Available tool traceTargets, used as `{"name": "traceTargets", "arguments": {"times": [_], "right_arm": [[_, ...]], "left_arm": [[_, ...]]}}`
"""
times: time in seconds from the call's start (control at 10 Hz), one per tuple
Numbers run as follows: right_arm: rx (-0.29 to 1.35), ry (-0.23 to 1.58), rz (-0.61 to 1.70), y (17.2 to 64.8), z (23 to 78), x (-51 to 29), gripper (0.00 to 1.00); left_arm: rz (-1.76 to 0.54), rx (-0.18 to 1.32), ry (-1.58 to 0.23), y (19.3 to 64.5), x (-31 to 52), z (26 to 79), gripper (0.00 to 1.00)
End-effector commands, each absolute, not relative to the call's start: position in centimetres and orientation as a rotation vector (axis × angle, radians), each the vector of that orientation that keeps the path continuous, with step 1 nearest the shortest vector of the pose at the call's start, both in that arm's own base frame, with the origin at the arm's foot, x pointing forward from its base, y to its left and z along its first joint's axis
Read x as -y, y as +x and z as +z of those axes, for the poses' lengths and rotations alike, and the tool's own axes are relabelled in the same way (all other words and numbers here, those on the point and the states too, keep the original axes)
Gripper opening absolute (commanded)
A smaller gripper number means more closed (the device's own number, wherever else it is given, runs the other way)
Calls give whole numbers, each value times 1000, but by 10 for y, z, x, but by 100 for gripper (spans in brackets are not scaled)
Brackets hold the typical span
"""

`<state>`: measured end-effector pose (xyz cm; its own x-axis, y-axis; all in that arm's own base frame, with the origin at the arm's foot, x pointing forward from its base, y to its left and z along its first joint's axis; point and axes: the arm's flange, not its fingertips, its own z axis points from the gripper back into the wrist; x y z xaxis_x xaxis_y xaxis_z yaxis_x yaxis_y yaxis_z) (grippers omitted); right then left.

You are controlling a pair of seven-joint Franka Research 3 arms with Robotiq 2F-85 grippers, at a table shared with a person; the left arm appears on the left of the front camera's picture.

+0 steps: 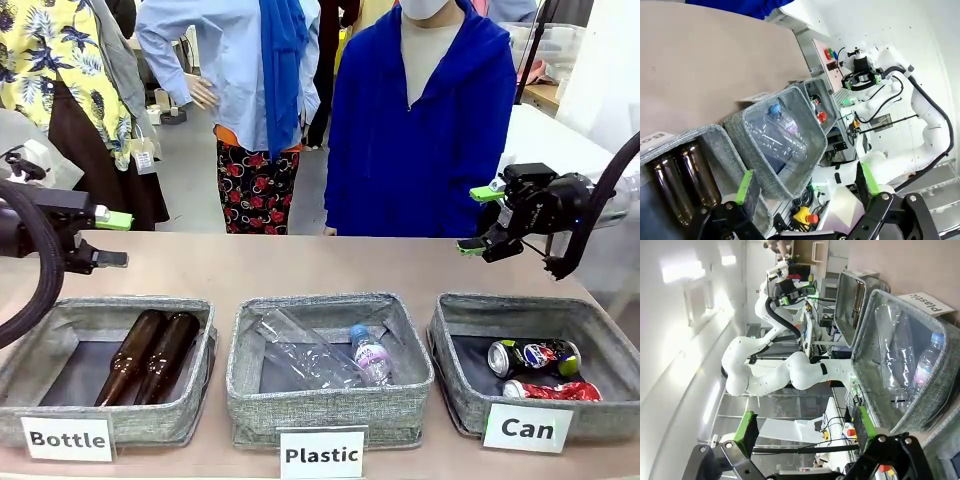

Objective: Sort the can waste into the basket.
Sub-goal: Pick up the can waste from the table and place it in the right Fabric basket.

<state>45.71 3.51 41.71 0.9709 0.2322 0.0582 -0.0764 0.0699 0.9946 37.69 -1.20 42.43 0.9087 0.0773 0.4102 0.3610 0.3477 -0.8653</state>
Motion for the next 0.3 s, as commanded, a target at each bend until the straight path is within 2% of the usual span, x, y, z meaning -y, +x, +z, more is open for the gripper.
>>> {"name": "traceTargets", "arguments": {"times": [0.0, 0.2], "right_arm": [[-133, 1471, 249, 454, 420, -34, 100], [-133, 1471, 249, 454, 420, -34, 100]], "left_arm": [[-189, 400, -1217, 374, 12, 426, 100], [-189, 400, -1217, 374, 12, 426, 100]]}}
